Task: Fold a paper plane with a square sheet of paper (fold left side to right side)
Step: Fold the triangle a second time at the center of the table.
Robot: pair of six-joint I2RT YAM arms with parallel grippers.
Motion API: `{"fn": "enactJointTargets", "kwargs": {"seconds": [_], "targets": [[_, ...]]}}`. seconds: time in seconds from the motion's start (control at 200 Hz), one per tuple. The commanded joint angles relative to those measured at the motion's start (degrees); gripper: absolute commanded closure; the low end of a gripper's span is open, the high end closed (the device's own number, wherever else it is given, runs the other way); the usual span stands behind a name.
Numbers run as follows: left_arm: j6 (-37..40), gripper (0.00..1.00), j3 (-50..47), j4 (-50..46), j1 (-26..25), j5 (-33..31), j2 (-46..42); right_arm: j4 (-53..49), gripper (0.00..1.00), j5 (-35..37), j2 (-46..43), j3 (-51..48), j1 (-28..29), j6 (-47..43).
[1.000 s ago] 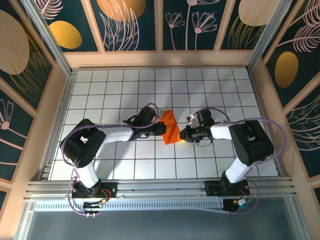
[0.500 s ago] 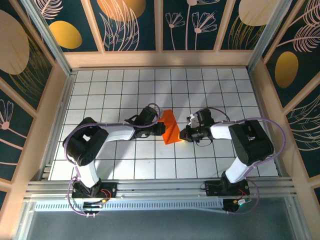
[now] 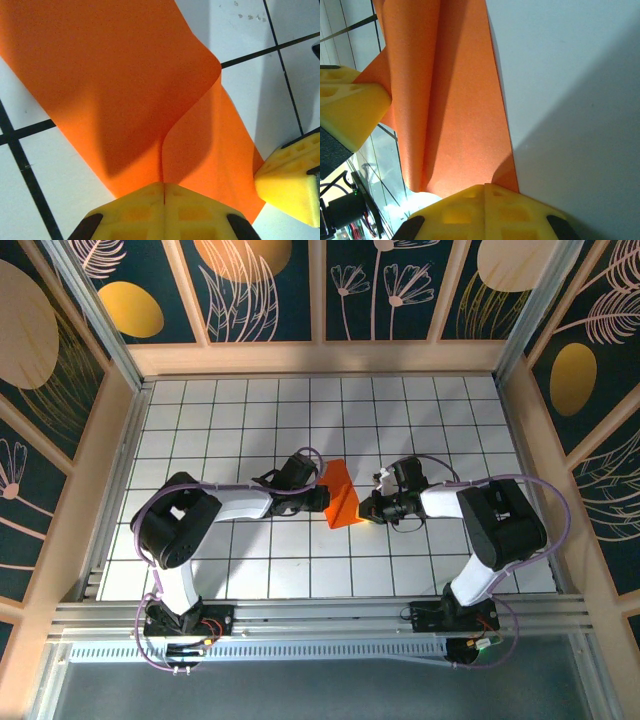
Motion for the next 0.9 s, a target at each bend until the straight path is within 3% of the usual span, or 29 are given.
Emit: {"fn": "enactJointTargets", "kwargs": {"seconds": [0.0, 0.896], "targets": [[1.1, 1.0, 0.9, -1.3, 0.4, -1.3, 0.9, -2.9, 1.0, 4.2, 2.9, 0.0, 0.4, -1.0], [1.1, 1.0, 1.2, 2.0, 0.4, -1.2, 2.2, -3.0, 1.0, 4.3, 3.5, 0.0, 0.4, -1.1]]}}
